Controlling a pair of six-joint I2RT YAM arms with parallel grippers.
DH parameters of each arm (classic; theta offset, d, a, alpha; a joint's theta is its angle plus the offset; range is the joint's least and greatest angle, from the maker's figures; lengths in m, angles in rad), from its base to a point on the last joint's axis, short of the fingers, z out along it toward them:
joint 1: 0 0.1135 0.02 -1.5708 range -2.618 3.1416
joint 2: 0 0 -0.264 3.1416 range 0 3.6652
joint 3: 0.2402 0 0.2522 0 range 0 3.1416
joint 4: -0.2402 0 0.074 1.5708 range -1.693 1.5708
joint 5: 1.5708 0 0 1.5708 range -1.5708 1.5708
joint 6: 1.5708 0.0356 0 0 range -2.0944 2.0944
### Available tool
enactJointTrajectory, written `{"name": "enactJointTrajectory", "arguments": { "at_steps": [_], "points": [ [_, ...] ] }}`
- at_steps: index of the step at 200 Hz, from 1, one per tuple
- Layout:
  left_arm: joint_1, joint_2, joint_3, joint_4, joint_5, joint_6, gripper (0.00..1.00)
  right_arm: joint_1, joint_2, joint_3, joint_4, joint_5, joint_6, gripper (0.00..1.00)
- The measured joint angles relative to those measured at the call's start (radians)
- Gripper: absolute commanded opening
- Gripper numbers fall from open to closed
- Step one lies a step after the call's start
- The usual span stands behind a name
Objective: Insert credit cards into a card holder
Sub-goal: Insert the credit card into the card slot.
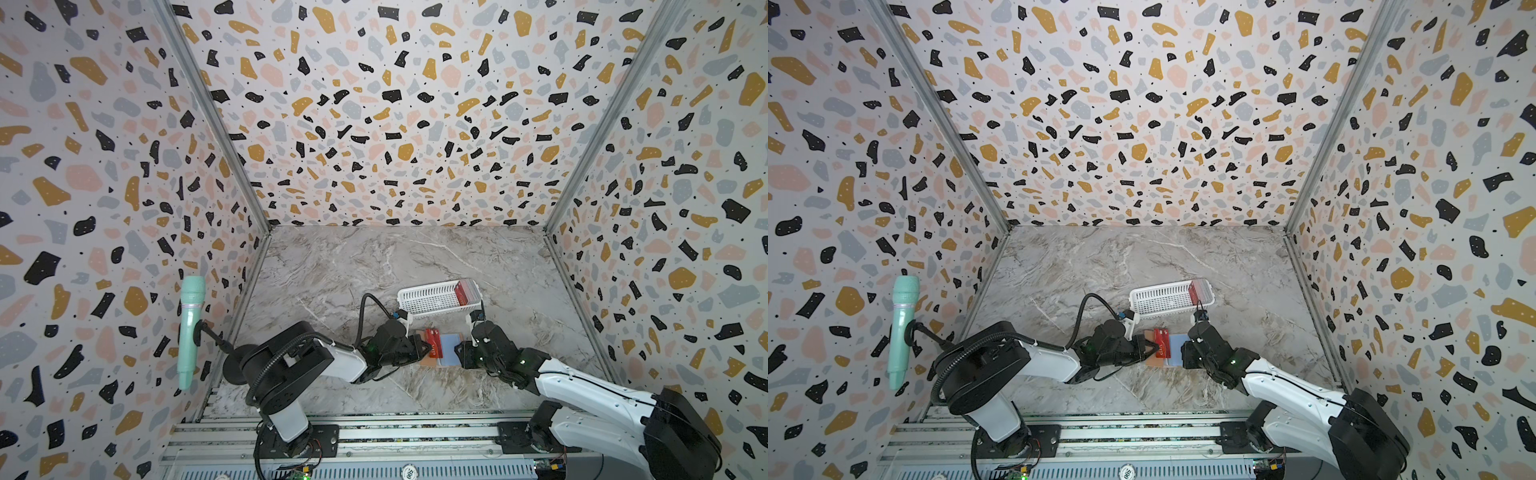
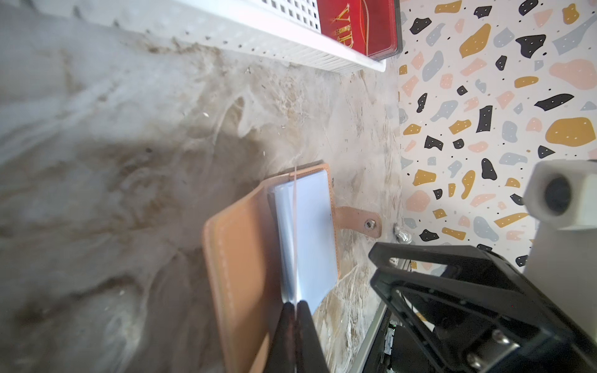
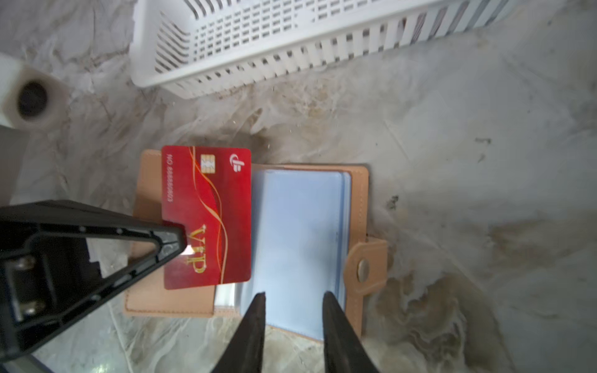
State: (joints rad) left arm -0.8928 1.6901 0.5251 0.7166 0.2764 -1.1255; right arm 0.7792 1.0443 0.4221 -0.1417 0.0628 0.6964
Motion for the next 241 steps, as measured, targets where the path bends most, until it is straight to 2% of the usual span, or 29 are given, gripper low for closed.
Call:
{"name": "enactJointTrajectory", "arguments": {
  "at_steps": [62,152,241],
  "points": [
    [0.000,0.005,-0.041,0.056,0.021,-0.088,0.00,-0.003,0.045,-0.043,-0.024,0.017,0.006,0.28],
    [-0.001,0.040,-0.042,0.089,0.063,-0.142,0.00,-0.005,0.086,-0.043,-0.001,0.047,0.021,0.24],
    [-0.002,0.051,-0.013,0.072,0.082,-0.136,0.00,-0.005,0.086,-0.043,0.000,0.047,0.021,0.22]
  ]
}}
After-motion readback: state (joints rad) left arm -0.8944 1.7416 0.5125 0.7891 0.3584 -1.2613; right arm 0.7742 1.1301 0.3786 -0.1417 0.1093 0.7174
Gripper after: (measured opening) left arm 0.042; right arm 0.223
